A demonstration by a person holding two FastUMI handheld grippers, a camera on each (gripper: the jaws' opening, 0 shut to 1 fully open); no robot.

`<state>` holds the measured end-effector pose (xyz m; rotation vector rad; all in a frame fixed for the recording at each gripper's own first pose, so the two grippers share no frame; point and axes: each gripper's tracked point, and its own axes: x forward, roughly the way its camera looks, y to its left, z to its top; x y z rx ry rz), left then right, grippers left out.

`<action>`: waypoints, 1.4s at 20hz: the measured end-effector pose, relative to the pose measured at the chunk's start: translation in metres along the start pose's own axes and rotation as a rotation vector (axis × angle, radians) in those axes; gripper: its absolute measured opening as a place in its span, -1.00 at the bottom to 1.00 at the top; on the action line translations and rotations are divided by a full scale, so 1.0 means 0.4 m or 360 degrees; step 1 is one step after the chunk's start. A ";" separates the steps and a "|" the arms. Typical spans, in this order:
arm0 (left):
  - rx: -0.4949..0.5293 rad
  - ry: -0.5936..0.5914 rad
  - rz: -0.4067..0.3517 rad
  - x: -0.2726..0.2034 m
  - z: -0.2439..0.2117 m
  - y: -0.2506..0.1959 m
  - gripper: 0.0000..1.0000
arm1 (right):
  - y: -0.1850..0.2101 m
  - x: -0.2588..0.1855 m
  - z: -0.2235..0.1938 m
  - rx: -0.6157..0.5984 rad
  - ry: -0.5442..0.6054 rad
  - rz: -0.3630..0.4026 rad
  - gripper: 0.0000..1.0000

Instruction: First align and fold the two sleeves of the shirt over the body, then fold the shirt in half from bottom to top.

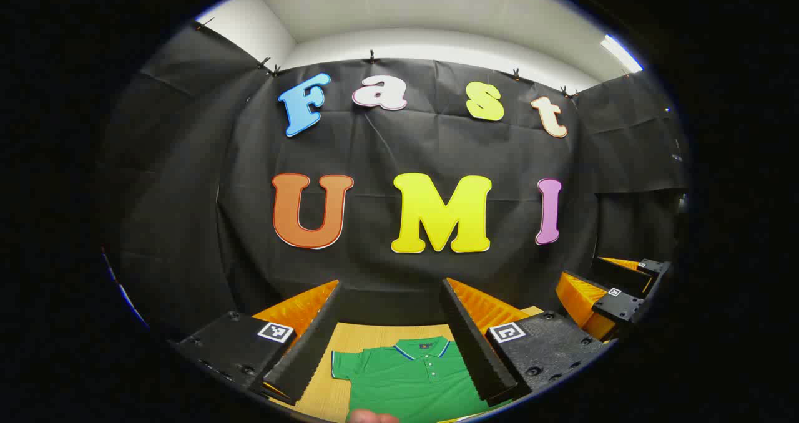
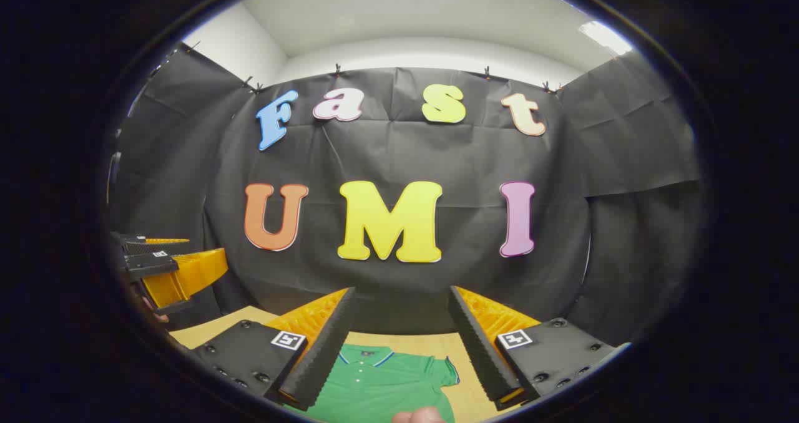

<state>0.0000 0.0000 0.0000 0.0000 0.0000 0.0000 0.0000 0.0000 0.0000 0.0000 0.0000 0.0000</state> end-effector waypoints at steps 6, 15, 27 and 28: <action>0.0003 0.0008 0.0003 -0.007 -0.002 -0.007 0.96 | -0.012 -0.025 0.005 -0.0003 -0.0010 0.0000 0.87; 0.0012 0.0018 -0.0006 -0.009 -0.016 -0.032 0.96 | -0.053 -0.026 -0.009 0.0003 0.0013 -0.0027 0.86; 0.0056 0.0092 -0.0021 0.014 -0.086 -0.045 0.96 | -0.136 0.024 -0.069 -0.0033 0.0107 -0.0052 0.86; 0.0056 0.0100 -0.0022 0.013 -0.094 -0.046 0.96 | -0.150 0.032 -0.085 -0.0039 0.0132 -0.0057 0.86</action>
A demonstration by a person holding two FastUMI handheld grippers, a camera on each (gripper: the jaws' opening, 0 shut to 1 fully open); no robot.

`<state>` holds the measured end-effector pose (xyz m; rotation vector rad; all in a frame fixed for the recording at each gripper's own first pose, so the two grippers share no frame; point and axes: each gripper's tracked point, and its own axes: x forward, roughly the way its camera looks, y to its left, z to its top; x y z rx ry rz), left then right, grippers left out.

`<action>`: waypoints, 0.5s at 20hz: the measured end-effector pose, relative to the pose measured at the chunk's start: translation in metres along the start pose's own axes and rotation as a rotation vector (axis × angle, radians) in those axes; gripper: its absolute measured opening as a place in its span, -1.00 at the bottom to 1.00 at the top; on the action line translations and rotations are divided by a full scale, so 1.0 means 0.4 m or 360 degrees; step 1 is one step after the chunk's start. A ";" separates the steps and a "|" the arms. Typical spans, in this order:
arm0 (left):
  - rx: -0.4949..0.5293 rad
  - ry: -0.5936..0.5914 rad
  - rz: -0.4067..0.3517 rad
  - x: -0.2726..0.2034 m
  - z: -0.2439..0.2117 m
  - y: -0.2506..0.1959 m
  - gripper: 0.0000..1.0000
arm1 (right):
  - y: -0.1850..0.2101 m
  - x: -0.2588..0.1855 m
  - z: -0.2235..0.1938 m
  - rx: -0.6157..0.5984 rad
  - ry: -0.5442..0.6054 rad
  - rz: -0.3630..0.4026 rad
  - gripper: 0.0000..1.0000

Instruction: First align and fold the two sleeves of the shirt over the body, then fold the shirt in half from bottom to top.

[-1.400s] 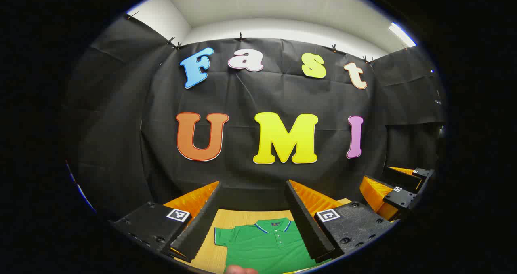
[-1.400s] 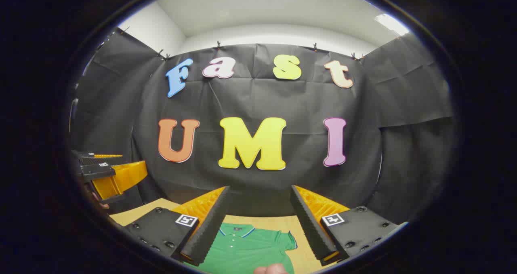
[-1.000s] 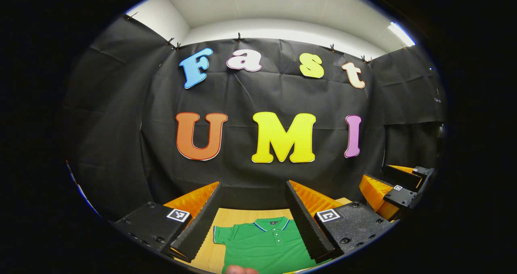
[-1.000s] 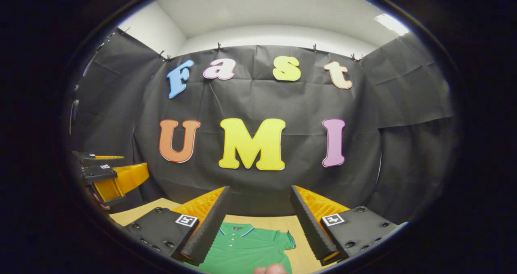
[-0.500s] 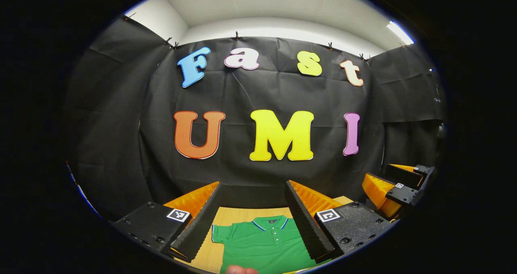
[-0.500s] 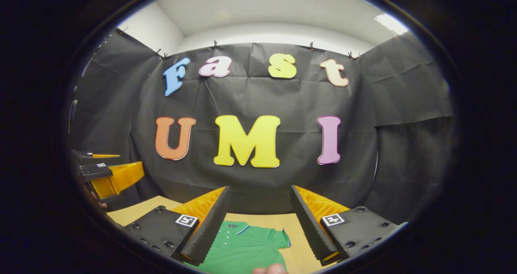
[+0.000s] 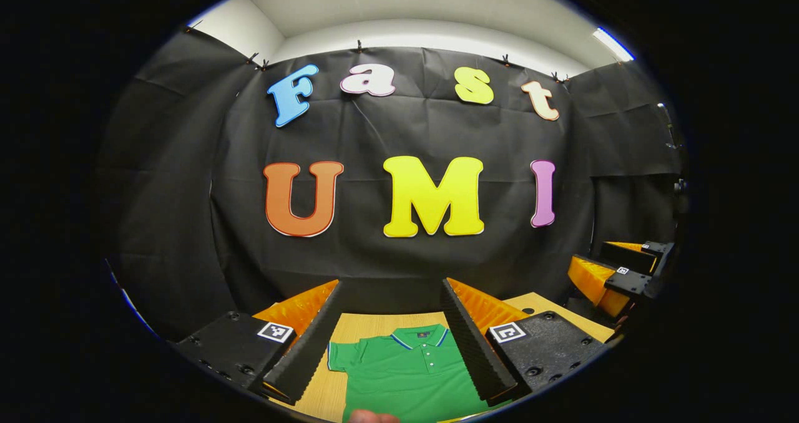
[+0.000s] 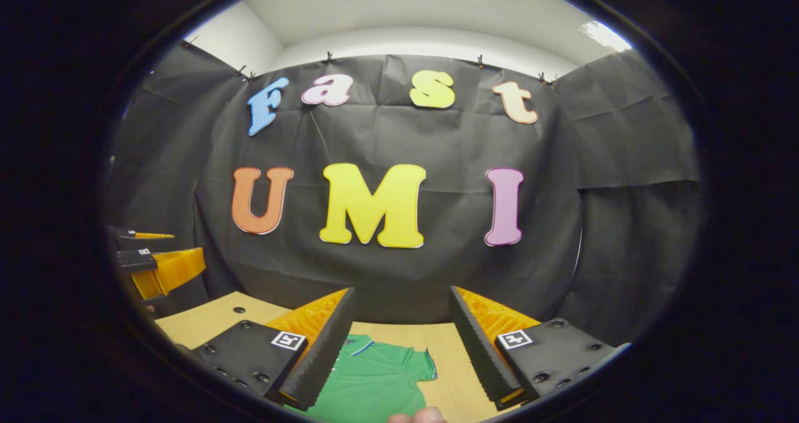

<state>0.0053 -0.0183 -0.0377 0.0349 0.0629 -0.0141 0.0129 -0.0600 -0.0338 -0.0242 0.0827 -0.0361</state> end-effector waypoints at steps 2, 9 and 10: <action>-0.0007 0.0032 -0.0004 0.008 -0.025 -0.011 0.96 | -0.027 0.022 -0.036 -0.0020 0.0056 -0.0005 0.86; -0.0019 0.0152 -0.0064 0.010 -0.090 -0.051 0.96 | -0.124 0.124 -0.219 -0.0046 0.0348 0.0017 0.87; -0.0022 0.0168 -0.0065 0.010 -0.096 -0.054 0.96 | -0.136 0.141 -0.247 -0.0057 0.0390 0.0023 0.91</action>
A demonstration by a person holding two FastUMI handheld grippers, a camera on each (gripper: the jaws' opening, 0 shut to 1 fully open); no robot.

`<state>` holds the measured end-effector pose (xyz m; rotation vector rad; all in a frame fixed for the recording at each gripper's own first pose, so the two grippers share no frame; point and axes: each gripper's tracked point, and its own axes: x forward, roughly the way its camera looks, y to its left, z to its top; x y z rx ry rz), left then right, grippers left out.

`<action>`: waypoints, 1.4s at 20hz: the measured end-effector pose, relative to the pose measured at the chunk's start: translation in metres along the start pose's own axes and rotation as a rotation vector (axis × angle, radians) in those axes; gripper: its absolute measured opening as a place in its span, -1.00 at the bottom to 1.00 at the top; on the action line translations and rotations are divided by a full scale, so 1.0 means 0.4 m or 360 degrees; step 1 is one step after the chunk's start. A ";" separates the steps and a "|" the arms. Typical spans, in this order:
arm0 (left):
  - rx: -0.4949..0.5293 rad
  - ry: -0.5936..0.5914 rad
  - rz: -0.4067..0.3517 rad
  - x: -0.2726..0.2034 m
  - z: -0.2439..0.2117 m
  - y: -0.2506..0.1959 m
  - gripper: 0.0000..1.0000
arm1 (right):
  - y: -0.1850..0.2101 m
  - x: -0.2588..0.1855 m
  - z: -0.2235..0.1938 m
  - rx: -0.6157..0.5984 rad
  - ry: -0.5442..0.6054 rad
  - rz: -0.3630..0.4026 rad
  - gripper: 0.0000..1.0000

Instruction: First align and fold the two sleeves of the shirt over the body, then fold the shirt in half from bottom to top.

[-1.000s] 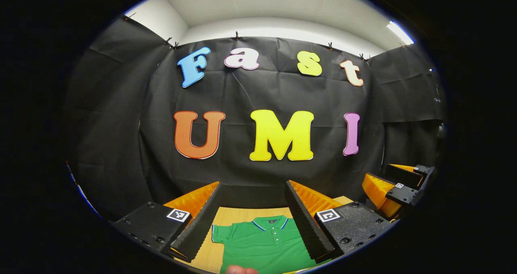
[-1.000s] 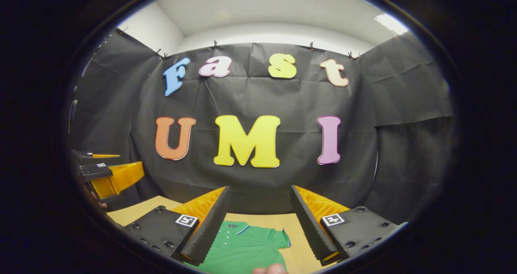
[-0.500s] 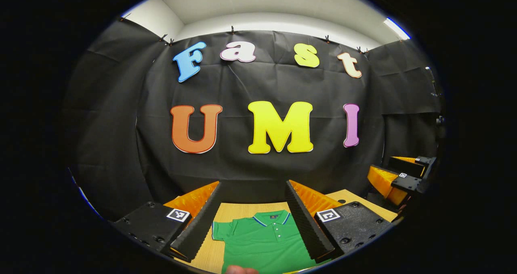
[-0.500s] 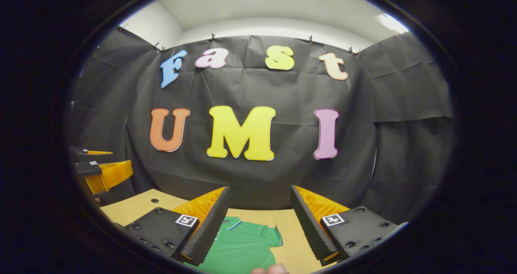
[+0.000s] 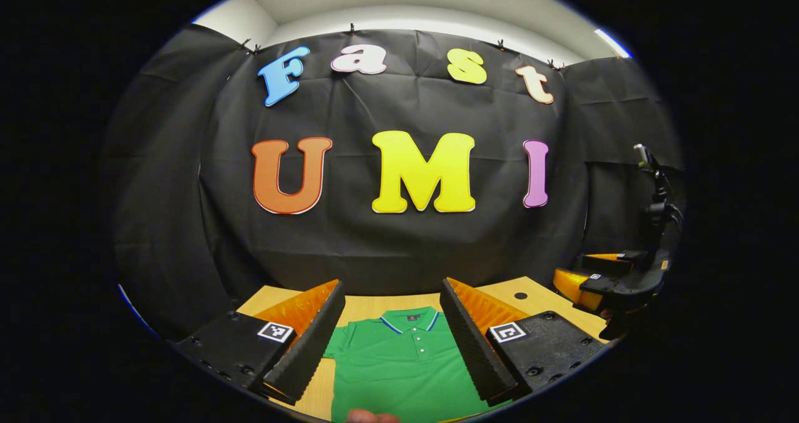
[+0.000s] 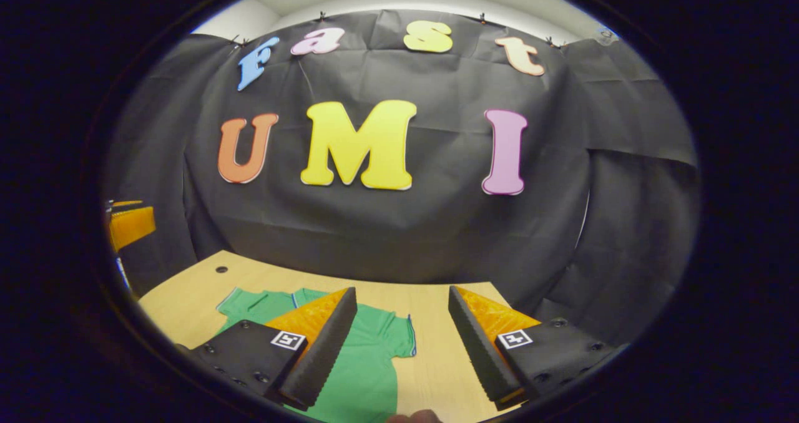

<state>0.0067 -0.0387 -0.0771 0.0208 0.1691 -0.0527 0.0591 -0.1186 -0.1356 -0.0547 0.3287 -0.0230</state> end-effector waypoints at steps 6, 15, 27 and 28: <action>-0.0021 0.0027 -0.0041 0.011 -0.011 -0.026 0.96 | -0.036 0.157 -0.143 0.0004 0.0280 0.0086 0.91; -0.0026 0.0164 0.0152 0.002 -0.066 0.024 0.96 | -0.054 0.405 -0.355 0.0020 0.0614 0.0166 0.91; 0.0028 0.0291 0.0390 -0.026 -0.120 0.090 0.97 | -0.053 0.643 -0.533 0.0096 0.0823 0.0168 0.91; 0.0024 0.0306 0.0406 -0.030 -0.127 0.097 0.97 | -0.052 0.651 -0.542 0.0089 0.0834 0.0169 0.91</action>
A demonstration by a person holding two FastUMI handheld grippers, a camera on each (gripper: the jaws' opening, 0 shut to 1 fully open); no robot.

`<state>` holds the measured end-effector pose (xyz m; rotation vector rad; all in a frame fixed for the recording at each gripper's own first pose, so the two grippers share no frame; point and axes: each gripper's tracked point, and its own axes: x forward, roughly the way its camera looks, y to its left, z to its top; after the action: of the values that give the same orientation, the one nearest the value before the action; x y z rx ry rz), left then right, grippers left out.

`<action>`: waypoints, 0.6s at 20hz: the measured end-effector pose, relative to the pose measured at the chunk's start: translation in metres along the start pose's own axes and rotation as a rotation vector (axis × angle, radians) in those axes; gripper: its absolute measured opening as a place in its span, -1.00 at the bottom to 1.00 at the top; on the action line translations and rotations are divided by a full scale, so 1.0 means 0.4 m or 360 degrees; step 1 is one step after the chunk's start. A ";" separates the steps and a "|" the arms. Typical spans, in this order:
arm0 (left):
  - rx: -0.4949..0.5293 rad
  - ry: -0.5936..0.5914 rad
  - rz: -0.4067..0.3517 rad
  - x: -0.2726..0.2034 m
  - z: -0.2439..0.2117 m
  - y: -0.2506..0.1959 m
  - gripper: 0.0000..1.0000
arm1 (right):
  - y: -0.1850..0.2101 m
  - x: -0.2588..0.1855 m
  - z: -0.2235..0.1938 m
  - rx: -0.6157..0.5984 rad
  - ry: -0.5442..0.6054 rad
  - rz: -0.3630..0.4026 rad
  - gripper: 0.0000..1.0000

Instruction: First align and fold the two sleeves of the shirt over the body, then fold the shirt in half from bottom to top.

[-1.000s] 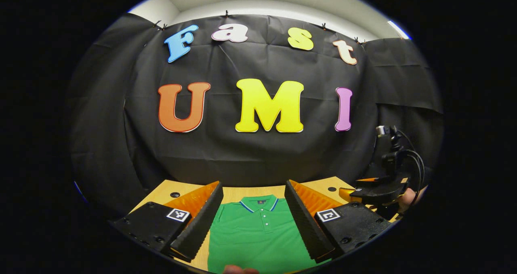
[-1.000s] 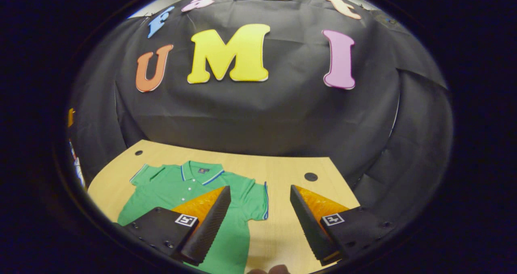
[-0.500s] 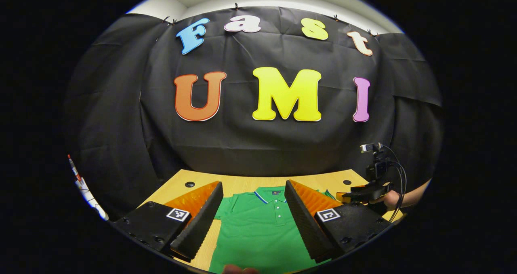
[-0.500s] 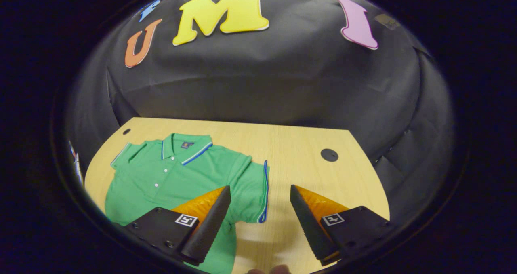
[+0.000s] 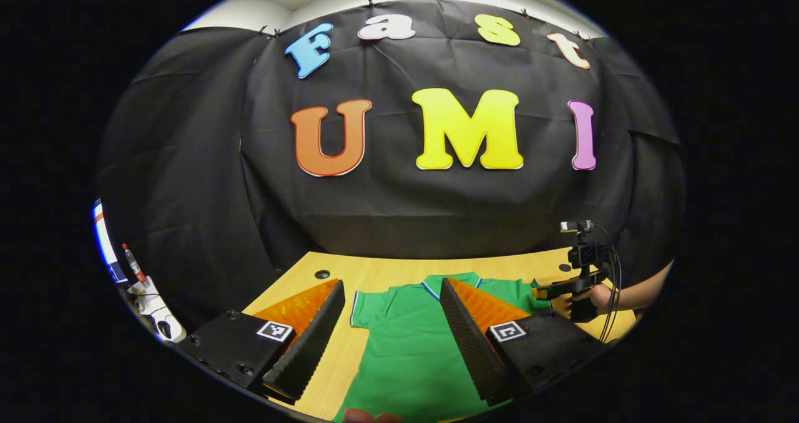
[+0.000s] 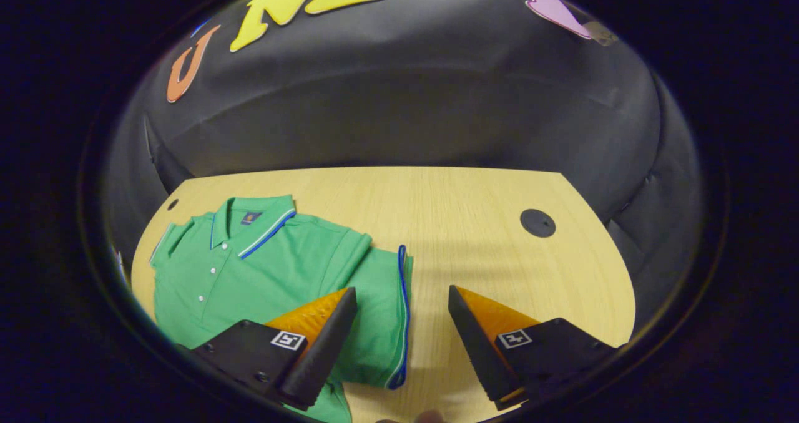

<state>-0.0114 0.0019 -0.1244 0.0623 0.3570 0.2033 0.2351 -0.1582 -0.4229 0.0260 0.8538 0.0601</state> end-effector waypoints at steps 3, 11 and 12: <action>0.0007 0.0023 0.0035 -0.010 -0.012 0.014 0.96 | 0.009 0.015 -0.011 -0.0026 0.0027 0.0008 0.91; 0.0023 0.0059 0.0065 -0.028 -0.038 0.036 0.97 | 0.012 0.023 -0.020 -0.0025 0.0105 -0.0011 -0.89; 0.0026 0.0054 0.0070 -0.031 -0.036 0.042 0.96 | 0.012 0.023 -0.024 -0.0006 0.0110 -0.0012 -0.96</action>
<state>-0.0310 0.0160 -0.1319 0.0829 0.3911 0.2455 0.2337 -0.1527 -0.4356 0.0172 0.9225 0.0561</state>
